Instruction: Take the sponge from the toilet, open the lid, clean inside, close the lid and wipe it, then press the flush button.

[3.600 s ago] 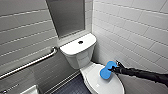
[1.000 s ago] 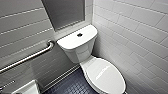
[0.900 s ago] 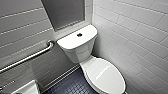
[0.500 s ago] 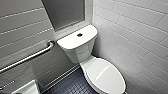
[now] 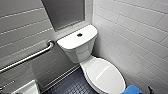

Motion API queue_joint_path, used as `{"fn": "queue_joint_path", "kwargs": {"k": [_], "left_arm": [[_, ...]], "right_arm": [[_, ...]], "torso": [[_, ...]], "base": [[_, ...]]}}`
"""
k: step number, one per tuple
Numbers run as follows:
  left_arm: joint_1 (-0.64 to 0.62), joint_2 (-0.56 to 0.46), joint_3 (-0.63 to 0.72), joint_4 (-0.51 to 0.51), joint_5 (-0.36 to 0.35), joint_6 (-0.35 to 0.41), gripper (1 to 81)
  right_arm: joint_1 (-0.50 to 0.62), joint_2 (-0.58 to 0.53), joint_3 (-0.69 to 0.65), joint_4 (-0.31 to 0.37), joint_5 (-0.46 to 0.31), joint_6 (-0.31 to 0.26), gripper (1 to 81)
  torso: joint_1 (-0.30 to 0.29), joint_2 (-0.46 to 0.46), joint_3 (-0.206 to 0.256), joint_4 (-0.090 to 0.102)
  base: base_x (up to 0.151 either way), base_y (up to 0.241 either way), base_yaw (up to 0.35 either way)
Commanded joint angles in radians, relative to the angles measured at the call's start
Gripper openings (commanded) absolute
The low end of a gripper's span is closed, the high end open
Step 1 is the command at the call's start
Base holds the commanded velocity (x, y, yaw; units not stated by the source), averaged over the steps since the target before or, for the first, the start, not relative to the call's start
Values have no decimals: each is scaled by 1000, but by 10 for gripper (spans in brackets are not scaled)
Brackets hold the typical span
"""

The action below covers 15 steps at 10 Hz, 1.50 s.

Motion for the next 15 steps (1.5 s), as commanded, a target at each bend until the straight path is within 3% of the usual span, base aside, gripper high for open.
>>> {"fn": "queue_joint_path", "kwargs": {"k": [1,4,7,10,15], "left_arm": [[20,-7,20,-2,84,7,811],[20,-8,17,-3,84,7,811],[20,-7,17,-5,84,7,811],[22,-2,3,-10,84,7,811],[28,-4,-10,-13,84,7,811]], "right_arm": [[241,-4,28,-40,-270,-3,10],[310,182,-96,-111,-287,-1,10],[432,386,-264,-140,-288,-1,10],[513,518,-385,-141,-278,0,10],[548,730,-656,-141,-232,0,10]], "torso": [[0,0,0,0],[0,0,0,0],[0,0,0,0],[0,0,0,0],[0,0,0,0]], "base": [[0,0,0],[0,0,0],[0,0,0],[0,0,0],[0,0,0]]}}
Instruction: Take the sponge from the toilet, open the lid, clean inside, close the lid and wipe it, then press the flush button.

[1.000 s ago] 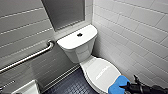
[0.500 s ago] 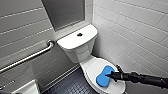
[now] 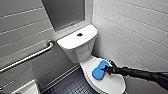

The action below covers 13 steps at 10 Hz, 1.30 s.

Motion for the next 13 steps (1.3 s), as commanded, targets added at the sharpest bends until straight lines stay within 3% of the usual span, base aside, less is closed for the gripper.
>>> {"fn": "queue_joint_path", "kwargs": {"k": [1,4,6,9,13], "left_arm": [[31,-17,17,-12,84,5,811],[42,-29,17,-13,86,4,811],[44,-26,17,-12,86,4,811],[42,-20,19,-10,86,4,811],[42,-12,20,-6,86,5,811]], "right_arm": [[129,81,-135,-16,34,5,10],[67,132,-321,-10,74,10,10],[11,109,-321,-13,109,10,10],[-111,-53,-142,-13,192,13,10],[-199,-259,61,-14,199,11,10]], "torso": [[0,0,0,0],[0,0,0,0],[0,0,0,0],[0,0,0,0],[0,0,0,0]], "base": [[0,0,0],[0,0,0],[0,0,0],[0,0,0],[0,0,0]]}}
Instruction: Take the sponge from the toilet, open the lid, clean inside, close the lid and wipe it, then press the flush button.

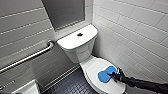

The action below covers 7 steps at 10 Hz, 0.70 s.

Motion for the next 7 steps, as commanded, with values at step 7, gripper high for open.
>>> {"fn": "queue_joint_path", "kwargs": {"k": [7], "left_arm": [[27,5,24,1,79,16,811]], "right_arm": [[-278,-381,262,-5,85,1,10]], "torso": [[0,0,0,0]], "base": [[0,0,0]]}}
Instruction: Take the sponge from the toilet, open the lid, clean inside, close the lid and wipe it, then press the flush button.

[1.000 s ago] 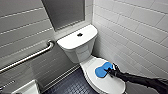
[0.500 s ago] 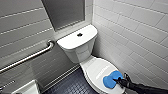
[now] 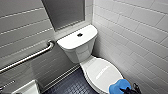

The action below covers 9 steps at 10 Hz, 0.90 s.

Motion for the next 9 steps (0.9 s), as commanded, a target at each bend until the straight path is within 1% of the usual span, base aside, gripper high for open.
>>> {"fn": "queue_joint_path", "kwargs": {"k": [1,3,5,6,7,8,9], "left_arm": [[27,-3,22,0,81,19,811],[24,-2,25,0,80,23,811],[23,-7,28,0,81,23,811],[21,-5,25,0,80,25,811],[21,-3,25,0,80,25,811],[20,-3,28,0,81,26,811],[18,-3,28,0,81,26,811]], "right_arm": [[-78,-163,79,-4,-39,1,10],[-131,-221,111,-4,-8,3,10],[-180,-266,148,-10,-8,1,10],[-184,-298,201,-12,-9,0,10],[-164,-345,293,-19,-14,-2,10],[-107,-384,370,-27,-29,-3,10],[-57,-398,412,-31,-75,-3,10]], "torso": [[0,0,0,0],[0,0,0,0],[0,0,0,0],[0,0,0,0],[0,0,0,0],[0,0,0,0],[0,0,0,0]], "base": [[0,0,0],[0,0,0],[0,0,0],[0,0,0],[0,0,0],[0,0,0],[0,0,0]]}}
